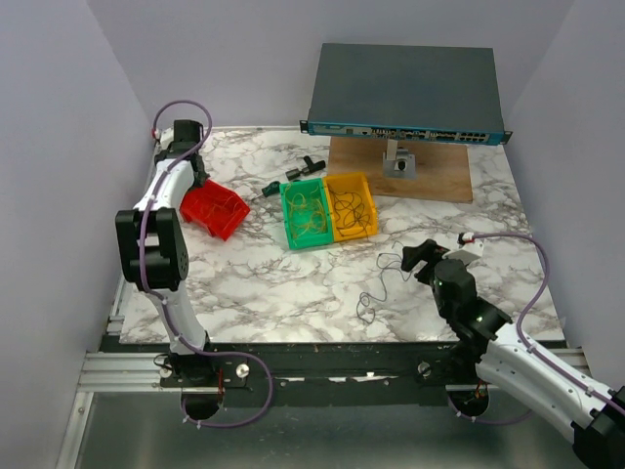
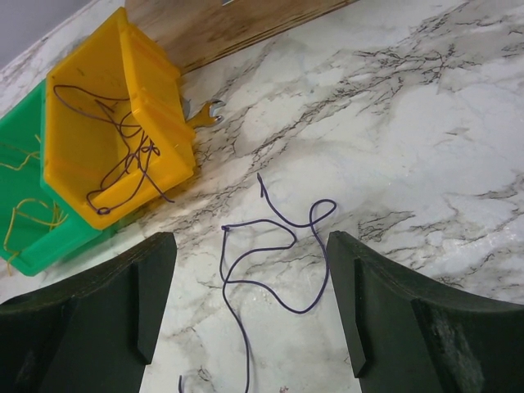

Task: Untangle the cables
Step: Place the cable in the bin.

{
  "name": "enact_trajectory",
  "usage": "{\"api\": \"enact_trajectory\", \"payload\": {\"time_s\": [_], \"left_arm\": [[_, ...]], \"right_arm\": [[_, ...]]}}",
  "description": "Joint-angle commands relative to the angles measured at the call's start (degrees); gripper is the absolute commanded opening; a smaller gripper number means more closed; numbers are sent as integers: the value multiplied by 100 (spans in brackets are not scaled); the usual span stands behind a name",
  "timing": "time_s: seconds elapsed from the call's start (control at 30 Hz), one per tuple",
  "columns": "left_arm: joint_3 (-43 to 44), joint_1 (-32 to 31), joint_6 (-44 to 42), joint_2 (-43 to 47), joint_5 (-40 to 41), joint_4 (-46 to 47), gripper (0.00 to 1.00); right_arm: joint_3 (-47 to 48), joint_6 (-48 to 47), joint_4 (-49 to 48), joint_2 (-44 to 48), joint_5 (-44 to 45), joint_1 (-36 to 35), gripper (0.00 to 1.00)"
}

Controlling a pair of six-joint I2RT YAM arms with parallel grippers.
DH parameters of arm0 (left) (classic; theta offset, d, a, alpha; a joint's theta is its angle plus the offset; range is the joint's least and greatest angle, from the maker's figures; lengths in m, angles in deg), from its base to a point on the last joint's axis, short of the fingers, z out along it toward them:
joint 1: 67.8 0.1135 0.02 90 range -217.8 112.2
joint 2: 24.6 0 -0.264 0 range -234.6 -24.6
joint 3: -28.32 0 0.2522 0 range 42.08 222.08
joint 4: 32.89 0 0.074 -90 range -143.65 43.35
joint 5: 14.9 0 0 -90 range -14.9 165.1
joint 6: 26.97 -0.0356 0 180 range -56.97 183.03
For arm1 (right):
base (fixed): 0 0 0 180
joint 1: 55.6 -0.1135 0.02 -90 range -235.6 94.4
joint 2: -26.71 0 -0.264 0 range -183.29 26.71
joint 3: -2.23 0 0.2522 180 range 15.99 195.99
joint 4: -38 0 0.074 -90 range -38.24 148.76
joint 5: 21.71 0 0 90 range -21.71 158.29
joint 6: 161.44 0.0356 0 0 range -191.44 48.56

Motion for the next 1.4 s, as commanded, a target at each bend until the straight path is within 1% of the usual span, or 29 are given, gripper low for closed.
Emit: {"api": "enact_trajectory", "payload": {"time_s": [0.0, 0.17, 0.23, 0.27, 0.3, 0.37, 0.4, 0.47, 0.53, 0.57, 0.6, 0.8, 0.83, 0.87, 1.07, 1.13, 1.17, 1.2, 1.23, 1.3, 1.37], "left_arm": [[195, -122, 658, -549, 197, -1823, 0], [23, -151, 697, -586, -454, -1721, 0], [-133, -157, 1054, -591, -648, -1807, 0], [-332, -164, 1146, -520, -769, -1635, 0], [-602, -174, 1183, -413, -954, -1319, 5], [-748, -200, 1160, -306, -1040, -1215, 19], [-771, -216, 1086, -269, -1055, -1187, 20], [-813, -223, 1070, -198, -991, -1244, 26], [-843, -227, 1016, -102, -857, -1305, 32], [-853, -228, 988, -21, -776, -1327, 38], [-879, -228, 943, 64, -683, -1321, 41], [-748, -228, 683, 606, -445, -1521, 43], [-715, -228, 676, 664, -441, -1562, 49], [-693, -222, 666, 723, -456, -1606, 51], [-616, -210, 665, 941, -539, -1744, 54], [-584, -211, 654, 1016, -508, -1811, 61], [-581, -202, 636, 1067, -507, -1832, 69], [-581, -201, 633, 1113, -453, -1862, 89], [-608, -201, 588, 1190, -424, -1843, 98], [-764, -156, 462, 1294, -638, -1678, 99], [-870, -31, 539, 1316, -970, -1652, 99]], "right_arm": [[-101, 15, 10, 78, 3, 14, 82], [-114, 12, 15, 113, 2, 14, 82], [-118, 23, 15, 122, 14, 14, 82], [-118, 18, 15, 120, 22, 14, 82], [-114, 18, 11, 115, 31, 14, 82], [-112, 39, 20, 111, 44, 15, 82], [-105, 37, 22, 119, 39, 14, 82], [-118, 42, 31, 147, 41, 14, 82], [-127, 54, 31, 172, 48, 14, 82], [-127, 46, 35, 180, 31, 14, 82], [-129, 40, 29, 181, 22, 14, 82], [-130, 0, 5, 177, -25, 15, 82], [-129, 0, 5, 175, -36, 17, 82], [-132, -5, 5, 178, -34, 14, 82], [-136, -10, 5, 194, -50, 15, 82], [-136, -10, -2, 191, -56, 14, 82], [-136, -15, -4, 191, -51, 14, 82], [-138, -8, -3, 182, -56, 21, 82], [-136, -10, -4, 186, -57, 15, 82], [-136, 2, -2, 183, -63, 14, 82], [-136, 2, -4, 190, -52, 14, 82]]}}
